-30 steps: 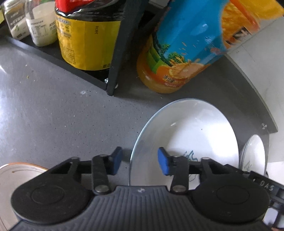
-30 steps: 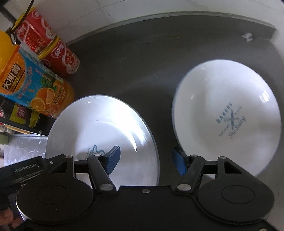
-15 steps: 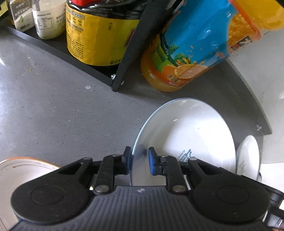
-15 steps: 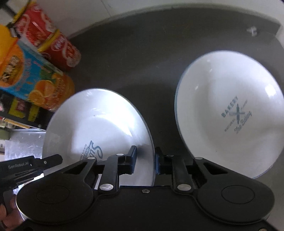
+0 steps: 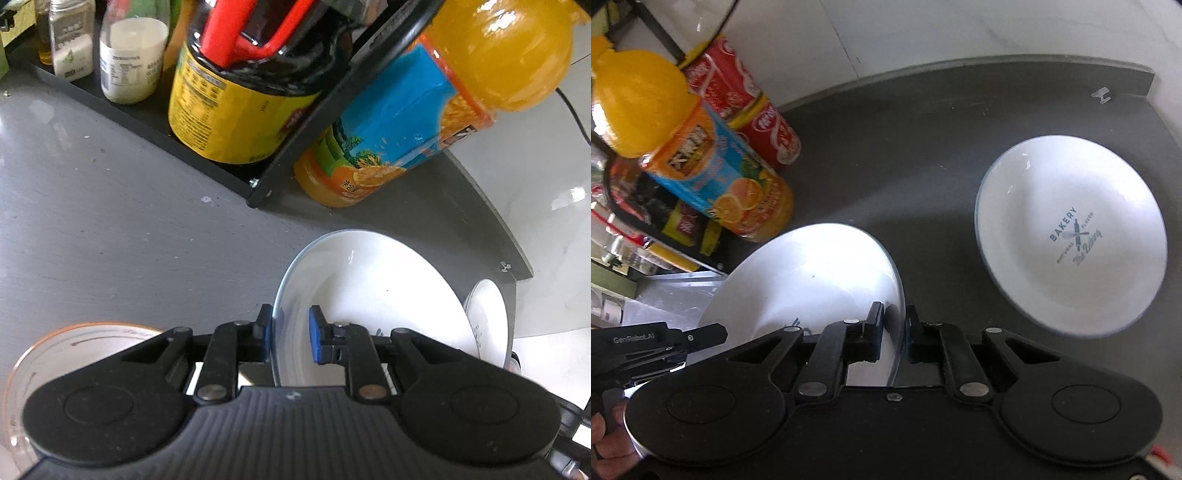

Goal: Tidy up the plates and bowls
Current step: 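Lift the 'Sweet' plate with both grippers over the flower-pattern plate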

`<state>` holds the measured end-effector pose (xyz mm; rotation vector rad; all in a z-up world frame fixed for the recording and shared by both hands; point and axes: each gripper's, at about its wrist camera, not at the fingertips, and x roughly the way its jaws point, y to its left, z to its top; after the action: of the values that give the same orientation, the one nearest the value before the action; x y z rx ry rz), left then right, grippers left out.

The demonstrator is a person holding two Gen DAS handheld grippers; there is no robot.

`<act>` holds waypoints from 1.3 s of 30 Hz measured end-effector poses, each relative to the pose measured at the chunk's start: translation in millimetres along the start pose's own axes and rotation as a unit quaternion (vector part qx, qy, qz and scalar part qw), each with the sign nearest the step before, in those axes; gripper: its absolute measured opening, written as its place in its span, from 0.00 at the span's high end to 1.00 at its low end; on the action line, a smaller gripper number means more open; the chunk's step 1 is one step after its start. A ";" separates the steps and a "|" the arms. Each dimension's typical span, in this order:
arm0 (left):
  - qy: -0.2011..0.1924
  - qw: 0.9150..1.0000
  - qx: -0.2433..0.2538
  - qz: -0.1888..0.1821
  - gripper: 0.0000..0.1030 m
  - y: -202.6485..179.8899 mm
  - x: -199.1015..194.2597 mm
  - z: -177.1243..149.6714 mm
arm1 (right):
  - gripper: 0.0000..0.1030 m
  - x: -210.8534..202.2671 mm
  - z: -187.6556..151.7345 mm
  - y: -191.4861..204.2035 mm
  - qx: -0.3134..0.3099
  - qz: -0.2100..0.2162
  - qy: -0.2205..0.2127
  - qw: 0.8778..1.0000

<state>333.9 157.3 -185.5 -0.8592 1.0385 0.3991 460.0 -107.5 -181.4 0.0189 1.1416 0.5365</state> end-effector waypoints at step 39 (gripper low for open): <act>0.004 0.999 0.043 0.013 0.82 105.4 -87.1 -63.9 | 0.90 -49.7 -141.5 88.1 -0.029 0.000 -0.035 0.999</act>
<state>185.8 181.5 -169.2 -0.7719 1.0672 0.3708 287.4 -87.0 -174.8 -0.0122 1.0569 0.5657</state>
